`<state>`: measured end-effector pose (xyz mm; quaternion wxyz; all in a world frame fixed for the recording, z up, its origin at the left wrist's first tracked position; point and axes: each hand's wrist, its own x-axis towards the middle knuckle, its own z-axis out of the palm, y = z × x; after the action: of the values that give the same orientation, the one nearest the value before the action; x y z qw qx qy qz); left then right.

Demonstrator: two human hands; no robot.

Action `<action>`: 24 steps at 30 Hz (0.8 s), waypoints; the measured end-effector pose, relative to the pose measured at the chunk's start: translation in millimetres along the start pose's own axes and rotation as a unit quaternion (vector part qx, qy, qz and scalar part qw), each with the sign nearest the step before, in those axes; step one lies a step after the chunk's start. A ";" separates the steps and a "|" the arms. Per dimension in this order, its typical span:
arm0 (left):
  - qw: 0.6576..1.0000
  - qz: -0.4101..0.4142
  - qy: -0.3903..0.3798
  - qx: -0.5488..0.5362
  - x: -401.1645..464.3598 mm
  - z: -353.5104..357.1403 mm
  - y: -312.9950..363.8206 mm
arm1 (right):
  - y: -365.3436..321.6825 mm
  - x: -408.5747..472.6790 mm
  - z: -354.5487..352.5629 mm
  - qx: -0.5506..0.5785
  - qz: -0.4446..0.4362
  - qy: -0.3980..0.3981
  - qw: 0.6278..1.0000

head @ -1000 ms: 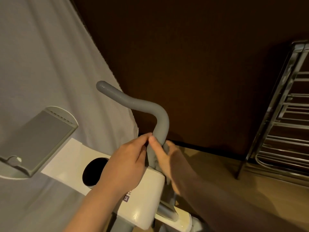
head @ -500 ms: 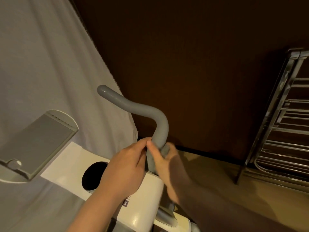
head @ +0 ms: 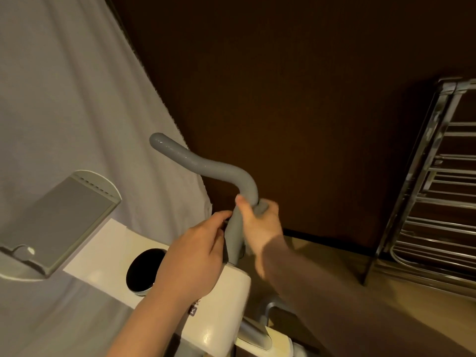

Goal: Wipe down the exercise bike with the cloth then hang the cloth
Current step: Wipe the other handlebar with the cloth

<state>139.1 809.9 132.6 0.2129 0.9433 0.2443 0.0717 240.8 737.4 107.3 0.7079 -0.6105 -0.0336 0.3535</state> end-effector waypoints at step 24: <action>1.000 0.019 0.019 0.004 1.2 1.7 -0.7 | 6.2 -3.9 -14.2 -0.034 0.059 -0.059 0.996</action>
<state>140.3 810.4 130.8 0.2035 0.9470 0.2307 0.0926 241.9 723.4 99.7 0.6613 -0.6134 -0.0513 0.4286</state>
